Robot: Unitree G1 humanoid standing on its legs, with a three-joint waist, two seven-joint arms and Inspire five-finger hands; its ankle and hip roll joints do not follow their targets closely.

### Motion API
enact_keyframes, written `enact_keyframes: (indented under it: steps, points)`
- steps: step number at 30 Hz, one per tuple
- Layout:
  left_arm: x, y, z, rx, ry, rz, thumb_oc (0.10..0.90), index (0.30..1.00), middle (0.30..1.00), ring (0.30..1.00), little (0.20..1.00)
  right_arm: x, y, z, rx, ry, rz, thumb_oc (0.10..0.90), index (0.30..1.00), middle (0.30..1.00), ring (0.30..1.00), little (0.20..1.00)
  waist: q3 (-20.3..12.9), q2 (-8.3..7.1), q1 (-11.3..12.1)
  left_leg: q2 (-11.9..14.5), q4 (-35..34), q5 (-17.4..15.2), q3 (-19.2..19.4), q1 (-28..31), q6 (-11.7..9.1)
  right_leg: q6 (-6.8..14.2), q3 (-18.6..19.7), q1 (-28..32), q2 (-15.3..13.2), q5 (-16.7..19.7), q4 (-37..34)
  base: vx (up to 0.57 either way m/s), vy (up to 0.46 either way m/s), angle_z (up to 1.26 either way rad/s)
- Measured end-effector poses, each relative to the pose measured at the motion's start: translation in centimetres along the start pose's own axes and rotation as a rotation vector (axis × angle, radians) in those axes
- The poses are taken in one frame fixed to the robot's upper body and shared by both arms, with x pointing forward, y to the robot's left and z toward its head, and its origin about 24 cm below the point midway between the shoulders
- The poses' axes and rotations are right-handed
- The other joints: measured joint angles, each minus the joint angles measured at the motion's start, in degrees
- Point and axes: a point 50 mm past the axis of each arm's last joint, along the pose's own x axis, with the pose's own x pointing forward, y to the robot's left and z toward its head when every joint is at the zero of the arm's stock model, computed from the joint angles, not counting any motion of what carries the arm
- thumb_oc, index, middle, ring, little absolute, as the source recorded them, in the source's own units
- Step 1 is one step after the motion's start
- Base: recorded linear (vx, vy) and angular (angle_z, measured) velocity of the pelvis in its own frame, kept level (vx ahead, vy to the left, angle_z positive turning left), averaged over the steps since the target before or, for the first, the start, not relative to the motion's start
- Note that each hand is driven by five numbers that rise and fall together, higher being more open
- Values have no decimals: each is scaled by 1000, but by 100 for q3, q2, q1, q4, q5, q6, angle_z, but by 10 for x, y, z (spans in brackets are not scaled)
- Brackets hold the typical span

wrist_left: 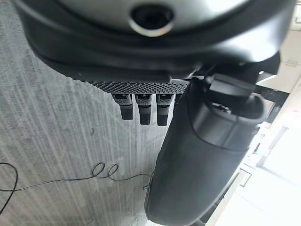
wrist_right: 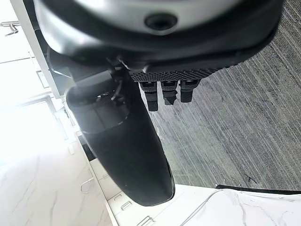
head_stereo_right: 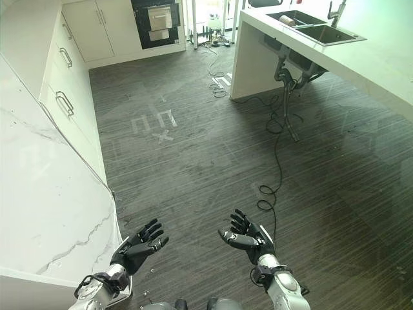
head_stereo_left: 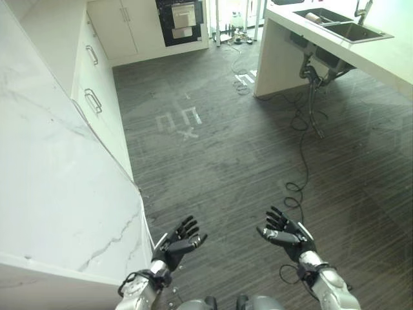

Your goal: Place the dishes in the dishwasher.

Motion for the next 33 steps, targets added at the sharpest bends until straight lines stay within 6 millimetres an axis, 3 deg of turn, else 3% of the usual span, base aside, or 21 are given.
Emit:
enact_keyframes:
  steps: [8,16,30,32,33]
  points:
    - [-1,7,-2,125,33,99,800,900,900,900,900,-4,-8,-13,10,74,-51,800,900,900,900,900,-5,8,-9,-1,3,-1,2,-7,-1,0,3,-9,0,0,9,0,0,0]
    - [-10,26,-23,178,144,278,800,900,900,900,900,-19,-29,-47,36,245,-198,800,900,900,900,900,-4,12,-12,4,-4,-1,47,-1,0,3,37,-40,-1,-2,22,13,36,-3]
    - [-7,23,-26,180,148,280,800,900,900,900,900,-19,-31,-46,23,228,-248,800,900,900,900,900,10,34,-31,-8,-88,4,130,101,35,72,132,42,37,72,-85,39,102,-3]
    - [-4,21,-23,193,143,273,800,900,900,900,900,-17,-31,-43,27,209,-262,800,900,900,900,900,15,47,-135,-34,2,-79,91,10,133,127,111,79,93,194,-239,85,120,6]
    - [1,18,-21,201,135,273,800,900,900,900,900,-15,-31,-41,30,197,-268,800,900,900,900,900,111,106,-172,-32,56,-110,45,-13,189,289,52,26,147,339,-101,170,32,-22]
